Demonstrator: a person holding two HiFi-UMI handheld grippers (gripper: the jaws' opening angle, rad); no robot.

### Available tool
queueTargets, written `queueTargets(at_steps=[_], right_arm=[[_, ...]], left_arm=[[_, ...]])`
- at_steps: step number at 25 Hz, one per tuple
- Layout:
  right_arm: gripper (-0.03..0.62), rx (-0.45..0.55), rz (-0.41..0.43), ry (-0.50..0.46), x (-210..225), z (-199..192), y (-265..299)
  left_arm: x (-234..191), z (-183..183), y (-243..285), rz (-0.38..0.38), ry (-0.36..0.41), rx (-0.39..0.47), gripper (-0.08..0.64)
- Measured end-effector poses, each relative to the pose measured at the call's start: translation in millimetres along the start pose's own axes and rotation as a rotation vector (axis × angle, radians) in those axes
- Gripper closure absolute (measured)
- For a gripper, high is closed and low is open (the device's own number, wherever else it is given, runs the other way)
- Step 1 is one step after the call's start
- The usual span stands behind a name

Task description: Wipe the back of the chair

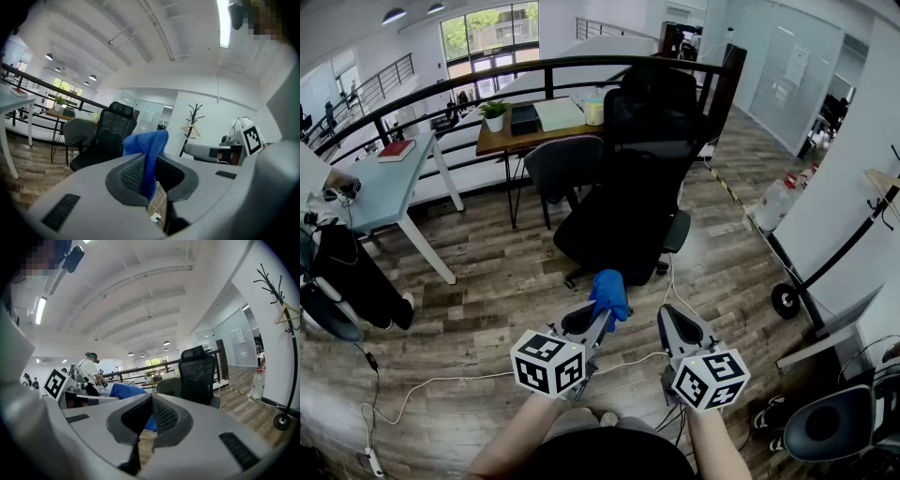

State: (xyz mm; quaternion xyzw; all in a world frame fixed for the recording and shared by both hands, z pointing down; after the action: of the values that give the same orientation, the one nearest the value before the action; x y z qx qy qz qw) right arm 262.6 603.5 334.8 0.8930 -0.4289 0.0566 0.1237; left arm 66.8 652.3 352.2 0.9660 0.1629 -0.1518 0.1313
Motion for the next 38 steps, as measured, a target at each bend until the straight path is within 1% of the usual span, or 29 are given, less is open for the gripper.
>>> queueTargets(at_steps=[5, 11, 15, 17, 19, 23, 25, 28, 31, 33, 38], right_arm=[[0.566, 0.017, -0.01, 0.024, -1.7, 0.6, -4.2], [0.566, 0.019, -0.044, 0.037, -5.0, -3.9, -2.7], [0.565, 0.057, -0.003, 0.065, -13.0, -3.6, 5.3], [0.565, 0.049, 0.006, 0.058, -16.6, -5.6, 10.3], [0.564, 0.027, -0.004, 0.044, -17.7, -11.2, 15.3], [0.564, 0.001, -0.016, 0.069, -14.1, -20.2, 27.5], [0.565, -0.004, -0.01, 0.069, -12.2, -20.3, 35.7], [0.564, -0.014, -0.002, 0.045, -6.6, -16.4, 52.7], [0.564, -0.014, 0.008, 0.041, 3.1, -11.3, 72.1], [0.565, -0.012, 0.017, 0.043, 14.1, -7.9, 89.0], [0.565, -0.013, 0.044, 0.059, 49.7, 4.3, 144.8]], left_arm=[[5.5, -1.2, -2.1, -0.026, -0.002, 0.016, 0.502], [-3.6, -1.1, -6.2, -0.03, -0.011, 0.008, 0.502], [-12.8, 3.7, -8.2, -0.053, 0.023, -0.009, 0.502], [-18.6, 3.3, -8.5, -0.06, 0.03, -0.021, 0.502], [-23.4, -1.1, -7.7, -0.066, 0.023, -0.031, 0.502], [-34.4, -6.7, -0.4, -0.091, 0.021, -0.059, 0.502], [-43.4, -5.0, 4.8, -0.097, 0.008, -0.061, 0.502], [-56.6, 0.6, 14.1, -0.098, 0.013, -0.052, 0.502], [-71.4, 5.4, 27.8, -0.091, 0.005, -0.052, 0.502], [-83.7, 9.6, 42.2, -0.087, 0.001, -0.057, 0.502], [-119.4, 30.6, 87.6, -0.07, 0.019, -0.076, 0.502]])
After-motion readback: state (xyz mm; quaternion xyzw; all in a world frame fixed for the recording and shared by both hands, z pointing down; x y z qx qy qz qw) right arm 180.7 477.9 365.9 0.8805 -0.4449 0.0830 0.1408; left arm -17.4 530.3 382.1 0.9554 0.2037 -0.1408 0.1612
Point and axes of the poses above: the fingertips, and each gripper's own axes: y forward along the fingers, x to its right, z out of its top, the point moved 8 cm from there along -y, backward along the fingers, and after that the axes turned 2 degrees about z, right-handed, at the moved point
